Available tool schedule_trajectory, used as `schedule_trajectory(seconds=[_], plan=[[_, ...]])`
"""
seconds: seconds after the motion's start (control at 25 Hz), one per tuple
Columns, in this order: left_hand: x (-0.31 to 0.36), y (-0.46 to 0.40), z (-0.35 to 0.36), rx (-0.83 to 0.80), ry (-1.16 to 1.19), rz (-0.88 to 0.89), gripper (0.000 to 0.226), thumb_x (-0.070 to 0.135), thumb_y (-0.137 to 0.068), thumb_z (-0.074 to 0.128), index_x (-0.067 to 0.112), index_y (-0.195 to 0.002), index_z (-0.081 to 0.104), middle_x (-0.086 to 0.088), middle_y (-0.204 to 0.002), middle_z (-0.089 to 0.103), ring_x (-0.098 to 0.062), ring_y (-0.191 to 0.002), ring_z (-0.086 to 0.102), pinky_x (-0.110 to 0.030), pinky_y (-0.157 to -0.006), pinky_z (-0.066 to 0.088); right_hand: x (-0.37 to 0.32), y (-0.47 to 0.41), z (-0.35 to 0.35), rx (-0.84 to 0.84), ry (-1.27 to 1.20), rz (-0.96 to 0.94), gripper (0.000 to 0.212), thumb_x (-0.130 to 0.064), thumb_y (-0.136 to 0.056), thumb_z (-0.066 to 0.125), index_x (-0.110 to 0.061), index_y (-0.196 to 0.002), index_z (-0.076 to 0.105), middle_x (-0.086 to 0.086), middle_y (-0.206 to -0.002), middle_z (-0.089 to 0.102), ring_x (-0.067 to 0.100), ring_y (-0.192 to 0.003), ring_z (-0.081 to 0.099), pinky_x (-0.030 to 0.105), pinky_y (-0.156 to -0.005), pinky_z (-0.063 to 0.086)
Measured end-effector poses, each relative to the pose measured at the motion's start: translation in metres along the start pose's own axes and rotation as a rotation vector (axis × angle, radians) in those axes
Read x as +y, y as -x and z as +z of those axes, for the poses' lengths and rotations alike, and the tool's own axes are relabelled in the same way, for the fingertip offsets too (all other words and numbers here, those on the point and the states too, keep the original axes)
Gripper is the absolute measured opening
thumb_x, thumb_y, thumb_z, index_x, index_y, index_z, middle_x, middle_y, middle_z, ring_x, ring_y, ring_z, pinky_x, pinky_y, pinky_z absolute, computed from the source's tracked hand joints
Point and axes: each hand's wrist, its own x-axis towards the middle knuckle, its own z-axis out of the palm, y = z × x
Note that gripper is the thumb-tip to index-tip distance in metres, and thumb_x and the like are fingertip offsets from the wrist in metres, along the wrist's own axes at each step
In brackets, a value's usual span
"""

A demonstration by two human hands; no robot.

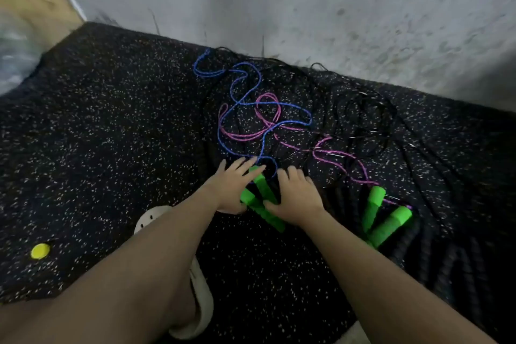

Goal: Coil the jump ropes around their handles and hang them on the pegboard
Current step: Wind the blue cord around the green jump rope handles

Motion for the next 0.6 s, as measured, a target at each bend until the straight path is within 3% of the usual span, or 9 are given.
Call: schedule_trajectory(seconds=[0.04, 0.2, 0.36, 0.52, 0.6], plan=[[-0.001, -0.005, 0.007, 0.013, -0.010, 0.026, 0.114, 0.053, -0.081, 0.068, 0.036, -0.163, -0.009, 0.002, -0.172, -0.010, -0.029, -0.158, 0.001, -0.060, -0.125, 0.012, -0.005, -0.004, 0.011, -0.061, 0.013, -0.012, 0.077, -0.070, -0.082, 0.059, -0.013, -0.132, 0.045, 0.009, -0.130, 0.048, 0.030, -0.124, 0.048, 0.046, -0.104, 0.042], [-0.007, -0.021, 0.023, 0.108, -0.152, 0.124, 0.108, 0.062, -0.076, 0.066, 0.021, -0.162, 0.015, -0.014, -0.164, 0.016, -0.034, -0.148, 0.023, -0.047, -0.122, 0.025, -0.018, -0.013, 0.039, -0.048, -0.019, -0.031, 0.062, -0.062, -0.081, 0.066, -0.013, -0.116, 0.049, 0.007, -0.118, 0.055, 0.028, -0.111, 0.057, 0.041, -0.094, 0.045], [-0.010, -0.029, 0.019, 0.220, -0.331, 0.202, 0.093, 0.064, -0.068, 0.066, 0.018, -0.144, 0.039, -0.008, -0.148, 0.039, -0.032, -0.128, 0.040, -0.045, -0.106, 0.035, -0.024, -0.014, 0.043, -0.045, -0.023, -0.015, 0.054, -0.053, -0.090, 0.064, -0.012, -0.119, 0.045, 0.008, -0.120, 0.055, 0.027, -0.111, 0.057, 0.037, -0.091, 0.046], [0.008, -0.027, 0.018, 0.224, -0.344, 0.179, 0.066, 0.049, -0.070, 0.068, 0.021, -0.123, 0.042, -0.003, -0.125, 0.052, -0.031, -0.117, 0.043, -0.047, -0.091, 0.041, -0.029, -0.013, 0.038, -0.046, -0.126, 0.064, 0.048, -0.044, -0.093, 0.064, -0.010, -0.121, 0.045, 0.009, -0.123, 0.056, 0.027, -0.113, 0.058, 0.038, -0.089, 0.048], [0.013, -0.020, 0.014, 0.217, -0.381, 0.221, 0.062, 0.044, -0.068, 0.071, 0.020, -0.119, 0.044, -0.003, -0.118, 0.055, -0.032, -0.114, 0.046, -0.049, -0.091, 0.044, -0.030, -0.012, 0.033, -0.078, -0.237, 0.117, 0.047, -0.044, -0.093, 0.063, -0.010, -0.121, 0.046, 0.009, -0.122, 0.057, 0.029, -0.112, 0.060, 0.040, -0.086, 0.048]])
